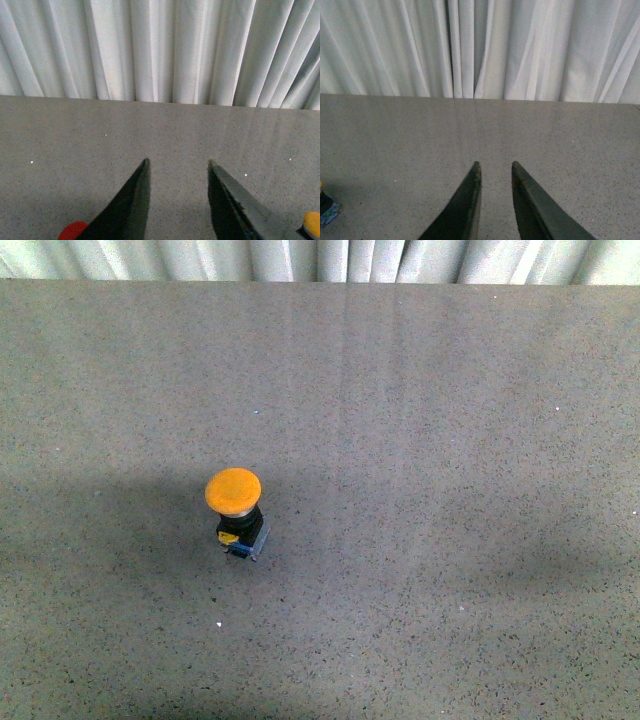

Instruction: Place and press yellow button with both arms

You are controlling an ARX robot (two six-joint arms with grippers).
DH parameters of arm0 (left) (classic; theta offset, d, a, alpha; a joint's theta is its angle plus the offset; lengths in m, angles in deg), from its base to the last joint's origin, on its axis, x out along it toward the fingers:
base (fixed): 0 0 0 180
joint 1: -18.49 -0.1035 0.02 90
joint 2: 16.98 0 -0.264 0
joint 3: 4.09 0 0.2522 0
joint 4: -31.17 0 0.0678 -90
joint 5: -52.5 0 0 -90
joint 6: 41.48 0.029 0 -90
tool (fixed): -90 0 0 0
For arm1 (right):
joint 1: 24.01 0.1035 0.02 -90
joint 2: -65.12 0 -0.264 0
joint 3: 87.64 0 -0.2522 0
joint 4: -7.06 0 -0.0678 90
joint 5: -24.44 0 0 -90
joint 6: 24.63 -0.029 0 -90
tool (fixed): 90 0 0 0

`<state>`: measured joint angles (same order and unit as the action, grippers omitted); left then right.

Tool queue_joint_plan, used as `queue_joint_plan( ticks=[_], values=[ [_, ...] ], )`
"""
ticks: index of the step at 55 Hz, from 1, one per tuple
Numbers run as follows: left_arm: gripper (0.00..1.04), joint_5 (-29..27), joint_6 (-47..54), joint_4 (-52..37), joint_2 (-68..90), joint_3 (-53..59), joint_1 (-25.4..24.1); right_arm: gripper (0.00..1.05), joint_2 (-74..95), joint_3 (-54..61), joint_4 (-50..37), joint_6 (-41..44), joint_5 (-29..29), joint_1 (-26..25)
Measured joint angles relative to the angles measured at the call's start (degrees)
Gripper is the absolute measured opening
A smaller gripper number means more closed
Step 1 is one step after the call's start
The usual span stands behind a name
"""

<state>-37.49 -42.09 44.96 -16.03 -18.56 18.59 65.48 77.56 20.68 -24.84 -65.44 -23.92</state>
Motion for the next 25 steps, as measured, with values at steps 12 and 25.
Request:
queue_joint_plan(
  ticks=[12,25],
  values=[
    [0.88,0.00,0.00,0.00,0.00,0.00,-0.02,0.87,-0.02,0.00,0.00,0.02,-0.02,0.00],
    [0.96,0.00,0.15,0.00,0.00,0.00,0.00,0.96,-0.02,0.00,0.00,0.02,-0.02,0.00]
  ],
)
